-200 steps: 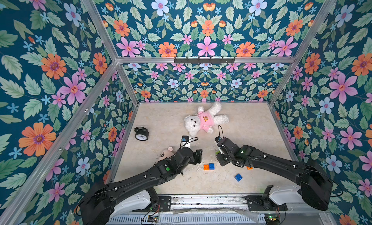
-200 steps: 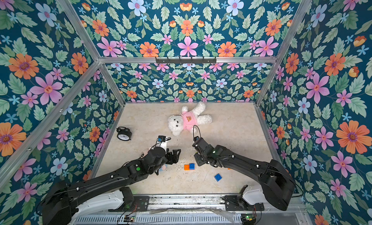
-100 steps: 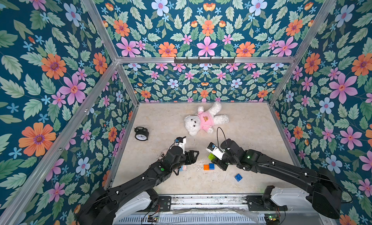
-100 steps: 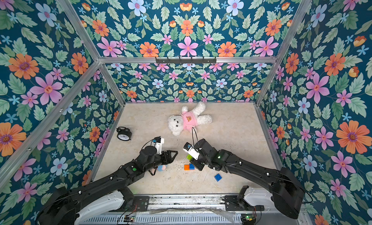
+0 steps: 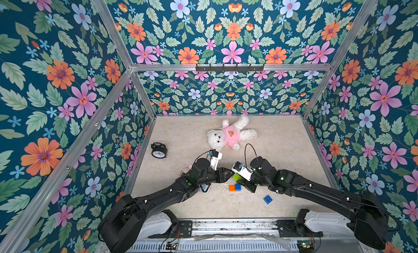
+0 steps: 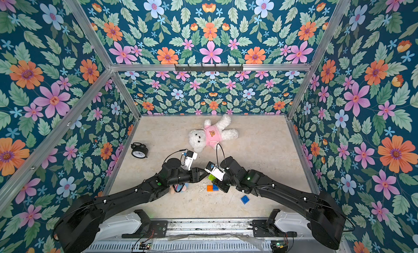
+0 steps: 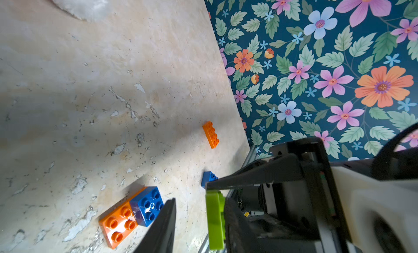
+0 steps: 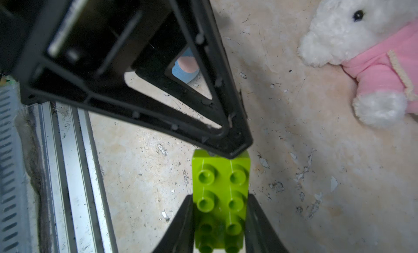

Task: Assemble the number 5 with lego
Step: Assemble the lego brick with the lego brick.

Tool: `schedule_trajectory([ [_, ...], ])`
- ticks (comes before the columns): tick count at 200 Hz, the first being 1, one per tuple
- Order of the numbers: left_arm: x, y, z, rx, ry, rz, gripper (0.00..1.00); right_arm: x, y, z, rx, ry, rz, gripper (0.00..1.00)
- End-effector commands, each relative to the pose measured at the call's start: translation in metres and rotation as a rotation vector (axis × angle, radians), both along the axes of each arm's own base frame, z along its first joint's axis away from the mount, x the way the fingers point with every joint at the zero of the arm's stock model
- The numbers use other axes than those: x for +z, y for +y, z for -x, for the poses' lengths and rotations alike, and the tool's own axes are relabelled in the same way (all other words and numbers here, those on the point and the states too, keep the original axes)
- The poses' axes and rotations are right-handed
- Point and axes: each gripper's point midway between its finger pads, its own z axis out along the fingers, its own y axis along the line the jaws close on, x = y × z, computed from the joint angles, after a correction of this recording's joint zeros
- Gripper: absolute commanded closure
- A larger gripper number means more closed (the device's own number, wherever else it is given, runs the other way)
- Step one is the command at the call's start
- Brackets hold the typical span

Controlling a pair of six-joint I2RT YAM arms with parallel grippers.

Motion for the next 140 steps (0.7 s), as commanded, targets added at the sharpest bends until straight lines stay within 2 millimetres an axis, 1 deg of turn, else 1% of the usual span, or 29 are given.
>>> schedule_trajectory([
  [1, -0.003, -0.003, 0.003, -0.031, 0.010, -0.003, 0.61, 0.004, 0.004, -0.001, 0.010, -0.016, -0.019, 0.74],
  [24, -0.007, -0.006, 0.005, -0.053, 0.025, -0.012, 0.59, 0.004, 0.006, -0.002, 0.009, -0.014, -0.026, 0.75],
  [39, -0.013, 0.003, -0.001, 0.005, 0.017, -0.057, 0.59, 0.001, 0.006, -0.002, 0.009, -0.005, -0.015, 0.75],
  [46, -0.019, 0.013, -0.007, 0.062, 0.017, -0.106, 0.55, -0.003, 0.005, -0.003, 0.006, 0.002, 0.005, 0.75],
  [54, -0.025, 0.027, -0.015, 0.141, 0.011, -0.173, 0.55, -0.009, 0.003, -0.002, 0.008, 0.010, 0.034, 0.75],
  [60, -0.029, 0.036, -0.017, 0.187, 0.014, -0.212, 0.55, -0.015, 0.000, -0.002, 0.009, 0.014, 0.060, 0.75],
  [67, -0.035, 0.052, -0.022, 0.263, 0.023, -0.262, 0.52, -0.022, -0.002, -0.001, 0.018, 0.026, 0.092, 0.75],
  [78, -0.039, 0.073, -0.026, 0.365, 0.024, -0.296, 0.53, -0.029, -0.004, 0.001, 0.033, 0.043, 0.129, 0.75],
  [88, -0.037, 0.081, -0.025, 0.403, 0.013, -0.274, 0.53, -0.032, -0.002, 0.001, 0.051, 0.050, 0.148, 0.76],
  [101, -0.037, 0.092, -0.024, 0.453, 0.013, -0.261, 0.52, -0.041, -0.002, 0.006, 0.096, 0.080, 0.192, 0.76],
  [131, -0.040, 0.104, -0.021, 0.490, 0.016, -0.282, 0.50, -0.059, 0.000, 0.011, 0.164, 0.141, 0.282, 0.76],
  [140, -0.042, 0.107, -0.021, 0.502, 0.013, -0.288, 0.50, -0.061, 0.001, 0.010, 0.176, 0.147, 0.303, 0.77],
])
